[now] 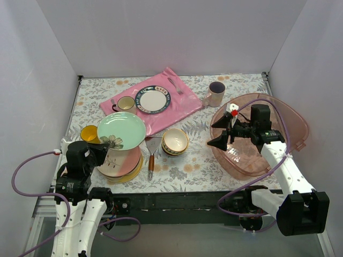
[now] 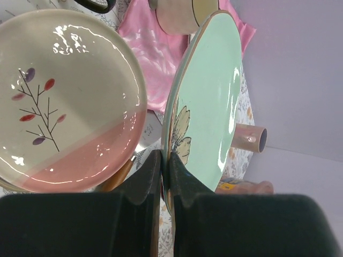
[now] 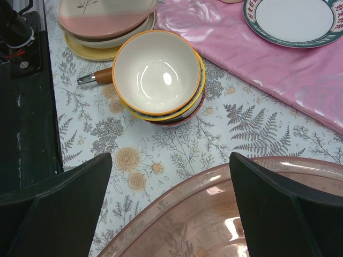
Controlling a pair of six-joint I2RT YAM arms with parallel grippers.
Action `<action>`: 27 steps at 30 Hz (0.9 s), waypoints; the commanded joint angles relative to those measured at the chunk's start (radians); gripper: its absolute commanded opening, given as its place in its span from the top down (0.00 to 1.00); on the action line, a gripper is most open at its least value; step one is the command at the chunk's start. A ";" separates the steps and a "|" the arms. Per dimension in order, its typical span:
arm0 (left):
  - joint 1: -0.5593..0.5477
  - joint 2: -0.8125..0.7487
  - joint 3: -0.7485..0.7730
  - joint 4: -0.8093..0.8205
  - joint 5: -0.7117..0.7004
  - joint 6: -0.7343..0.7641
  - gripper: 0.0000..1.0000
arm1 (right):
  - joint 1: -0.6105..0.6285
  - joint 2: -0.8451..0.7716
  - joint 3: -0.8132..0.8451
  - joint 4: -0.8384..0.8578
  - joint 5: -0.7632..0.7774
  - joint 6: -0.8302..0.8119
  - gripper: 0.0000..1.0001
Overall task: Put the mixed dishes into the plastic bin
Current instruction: Pick up the plate at the center of the board.
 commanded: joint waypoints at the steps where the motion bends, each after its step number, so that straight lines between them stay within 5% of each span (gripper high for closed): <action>1: 0.003 -0.013 0.075 0.158 0.051 -0.014 1.00 | -0.006 0.006 0.003 -0.002 -0.025 -0.019 0.01; 27: 0.003 -0.030 0.039 0.344 0.211 0.023 1.00 | -0.007 0.028 0.058 -0.055 -0.035 -0.005 0.01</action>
